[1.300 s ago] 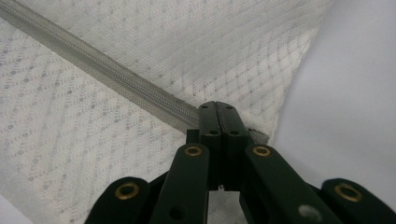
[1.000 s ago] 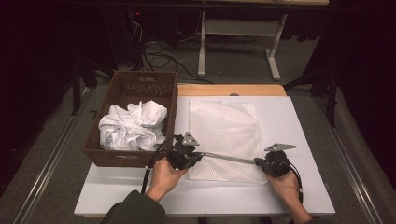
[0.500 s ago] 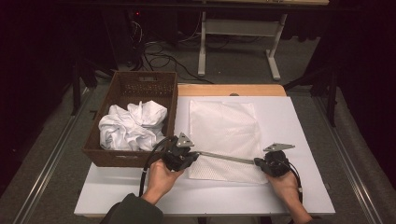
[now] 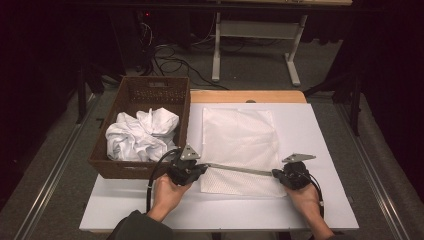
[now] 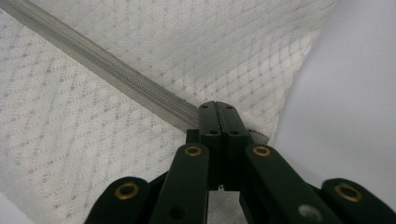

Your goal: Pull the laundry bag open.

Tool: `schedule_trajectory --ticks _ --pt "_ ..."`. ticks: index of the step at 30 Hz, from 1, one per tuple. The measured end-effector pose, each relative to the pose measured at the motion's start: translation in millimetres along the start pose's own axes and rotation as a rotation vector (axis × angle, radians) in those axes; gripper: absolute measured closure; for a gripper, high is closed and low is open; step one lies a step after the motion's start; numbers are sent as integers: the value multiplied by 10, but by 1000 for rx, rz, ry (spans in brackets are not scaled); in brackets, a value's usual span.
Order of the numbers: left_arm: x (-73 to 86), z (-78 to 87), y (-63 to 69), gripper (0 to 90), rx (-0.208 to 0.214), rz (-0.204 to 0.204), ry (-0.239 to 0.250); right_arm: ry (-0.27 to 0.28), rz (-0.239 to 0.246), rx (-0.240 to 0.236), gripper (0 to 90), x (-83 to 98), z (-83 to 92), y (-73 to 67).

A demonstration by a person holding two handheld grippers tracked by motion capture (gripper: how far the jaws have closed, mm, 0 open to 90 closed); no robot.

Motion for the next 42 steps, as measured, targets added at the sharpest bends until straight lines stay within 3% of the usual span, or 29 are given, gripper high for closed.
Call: schedule_trajectory --ticks 3,12,17,23,29,32,34,37,39,42 --pt "6 35 -3 861 -19 -8 12 1 9 8 900 -4 -1 -8" --pt "64 128 -86 861 -55 28 20 -2 18 25 900 -5 1 -26" --pt "104 96 -82 859 -86 25 -11 -1 25 23 900 -6 3 -20" --pt "140 28 -62 849 -94 23 -48 4 38 26 880 -14 17 -28" --pt "171 -75 -70 848 -117 -9 -100 15 7 -36 882 -8 26 41" --pt "164 -79 -59 782 -116 -9 -90 35 16 -35 831 -23 51 51" --pt "163 -65 -53 716 -130 -32 -77 75 2 -39 801 -43 107 60" --pt "145 -65 -39 675 -102 -32 -57 114 -13 -44 763 -67 162 71" --pt "121 -59 -10 641 -69 -28 -29 129 -34 -73 732 -93 158 61" --pt "105 -64 42 601 -51 -41 -4 129 10 -68 695 -118 144 -17"
Point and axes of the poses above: each handheld gripper's, and its own axes: z roughly backward along the jaws, x roughly out of its underside, y roughly to its right, the point moved 4 cm from there along -z, roughly forward along the jaws, and after that the axes turned 7 degrees about z, right-handed, at the moved point
